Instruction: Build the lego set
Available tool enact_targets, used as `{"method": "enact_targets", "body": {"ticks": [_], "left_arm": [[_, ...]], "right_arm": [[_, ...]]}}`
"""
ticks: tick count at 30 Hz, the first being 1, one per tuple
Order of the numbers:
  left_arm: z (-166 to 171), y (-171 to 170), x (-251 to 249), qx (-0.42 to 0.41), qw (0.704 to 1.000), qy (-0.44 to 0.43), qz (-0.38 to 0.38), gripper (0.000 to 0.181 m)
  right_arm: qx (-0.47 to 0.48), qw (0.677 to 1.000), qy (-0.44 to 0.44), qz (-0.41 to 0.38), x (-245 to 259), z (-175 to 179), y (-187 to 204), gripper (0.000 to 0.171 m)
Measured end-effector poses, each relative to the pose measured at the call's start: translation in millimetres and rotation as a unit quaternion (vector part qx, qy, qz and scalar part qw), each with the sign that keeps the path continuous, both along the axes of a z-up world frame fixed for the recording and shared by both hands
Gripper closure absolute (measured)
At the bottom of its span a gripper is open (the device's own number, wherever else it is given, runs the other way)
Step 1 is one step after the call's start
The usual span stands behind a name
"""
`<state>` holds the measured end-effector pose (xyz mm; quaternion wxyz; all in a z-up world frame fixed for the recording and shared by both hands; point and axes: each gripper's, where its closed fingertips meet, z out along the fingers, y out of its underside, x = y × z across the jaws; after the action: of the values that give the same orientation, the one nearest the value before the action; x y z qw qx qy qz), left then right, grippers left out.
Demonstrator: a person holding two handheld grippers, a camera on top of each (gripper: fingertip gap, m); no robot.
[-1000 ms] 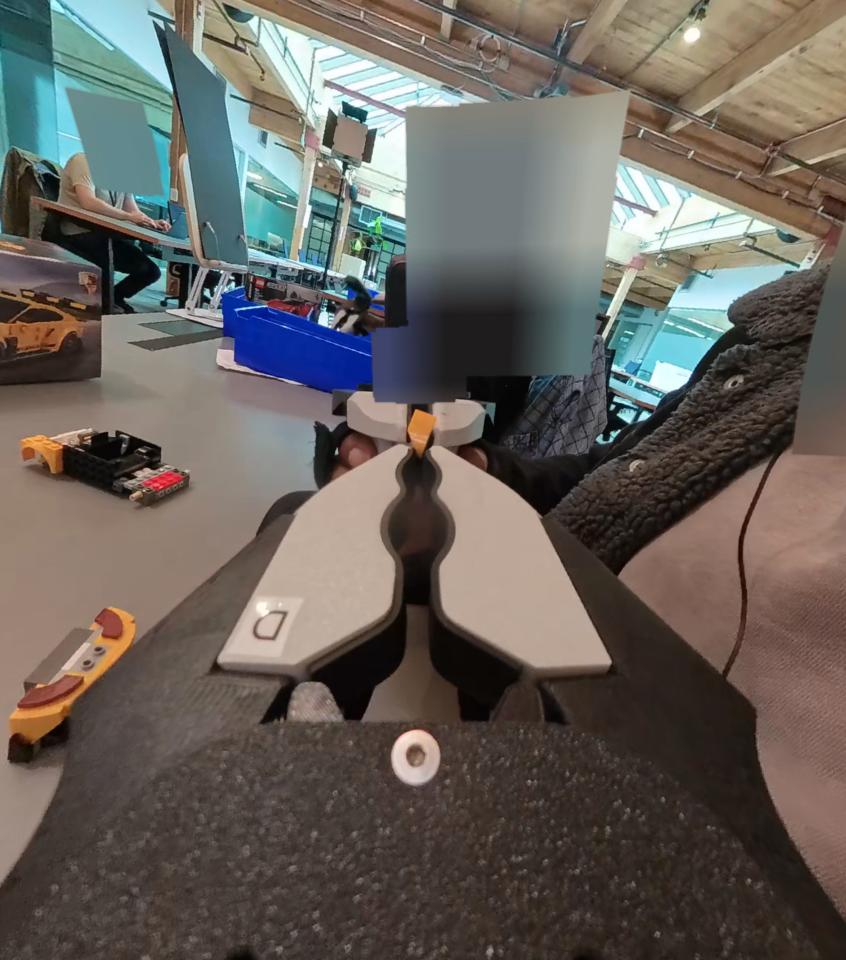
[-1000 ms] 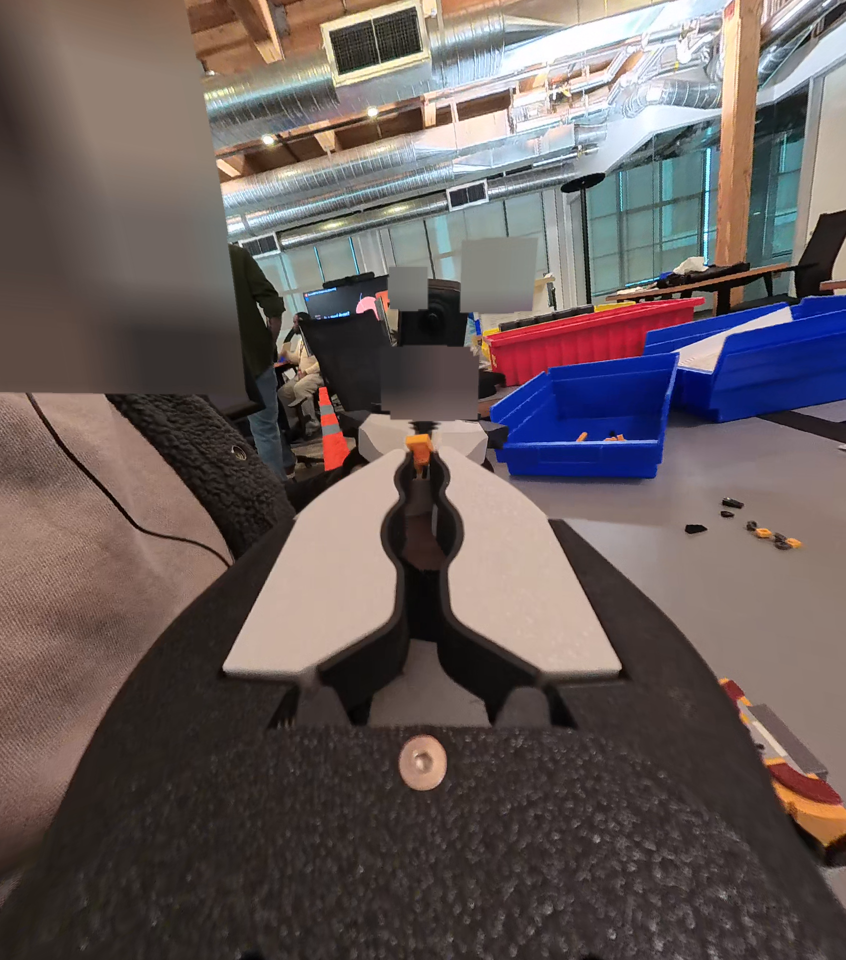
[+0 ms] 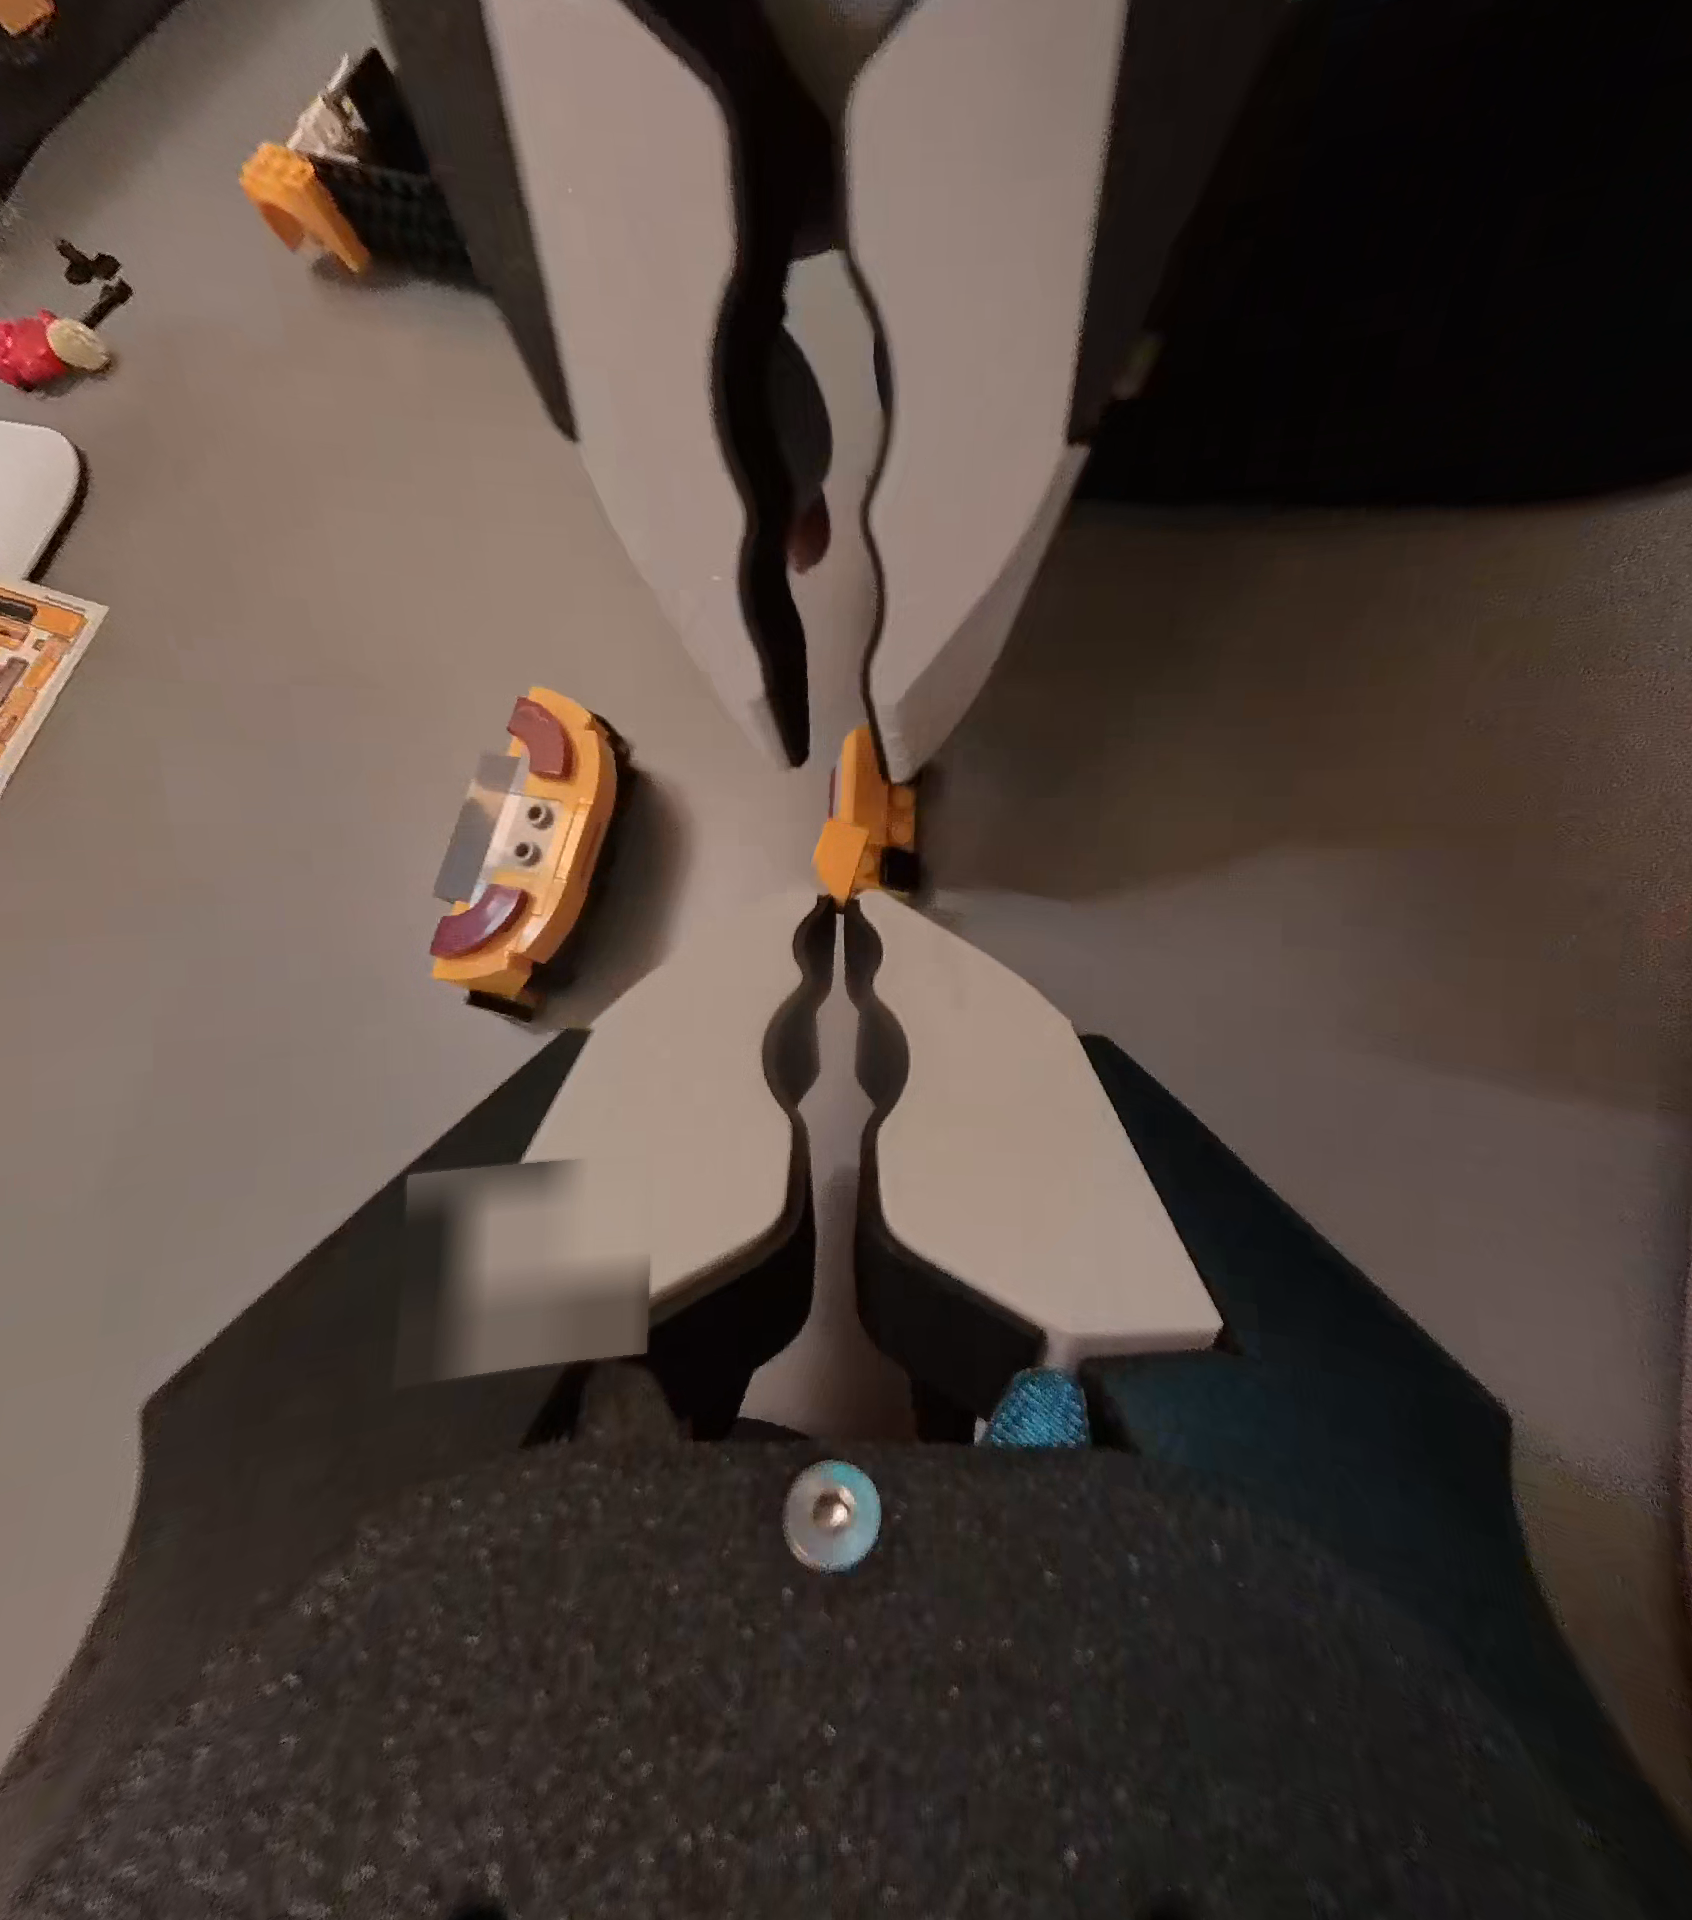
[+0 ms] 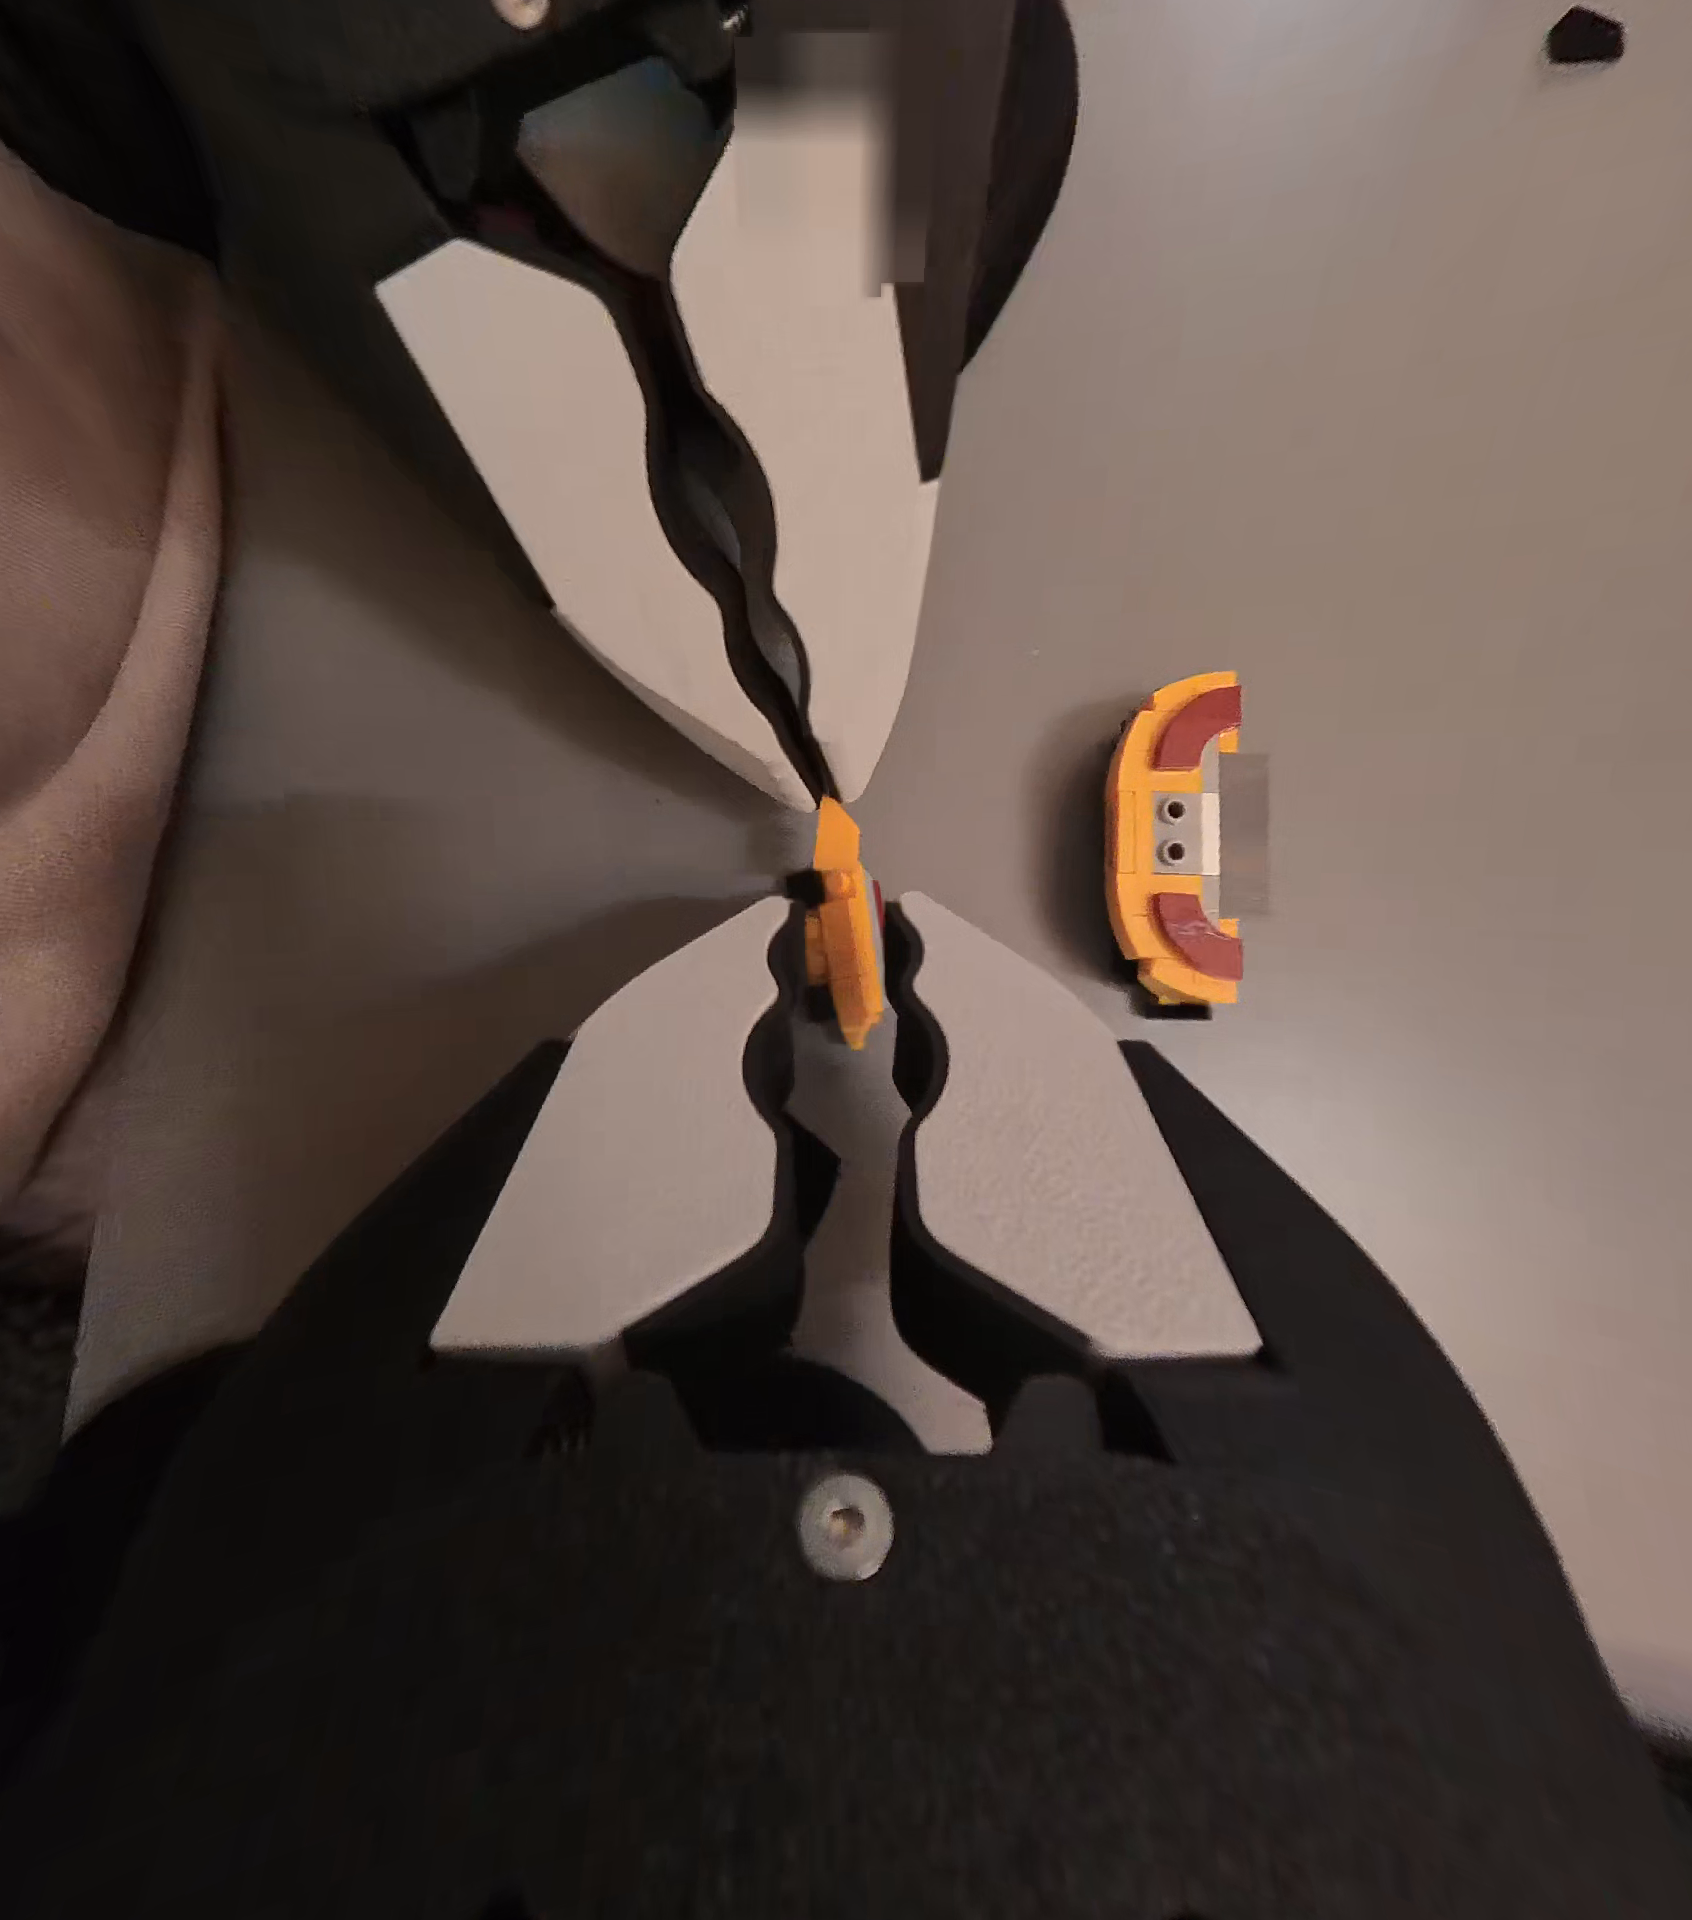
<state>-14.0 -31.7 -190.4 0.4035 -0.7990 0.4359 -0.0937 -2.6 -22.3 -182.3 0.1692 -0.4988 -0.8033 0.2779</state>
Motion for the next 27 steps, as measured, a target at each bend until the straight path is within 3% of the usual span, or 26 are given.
{"method": "enact_targets", "body": {"ticks": [10,27], "left_arm": [[-12.9,2.5,2.7,0.011,0.997,0.071,0.008,0.180],[-19.0,6.7,-0.1,0.037,0.991,0.131,0.017,0.180]], "right_arm": [[-0.130,0.980,-0.123,0.088,-5.0,-8.9,-1.6,0.153],[-0.172,0.958,-0.223,0.048,-5.1,-25.7,-3.0,0.156]]}}
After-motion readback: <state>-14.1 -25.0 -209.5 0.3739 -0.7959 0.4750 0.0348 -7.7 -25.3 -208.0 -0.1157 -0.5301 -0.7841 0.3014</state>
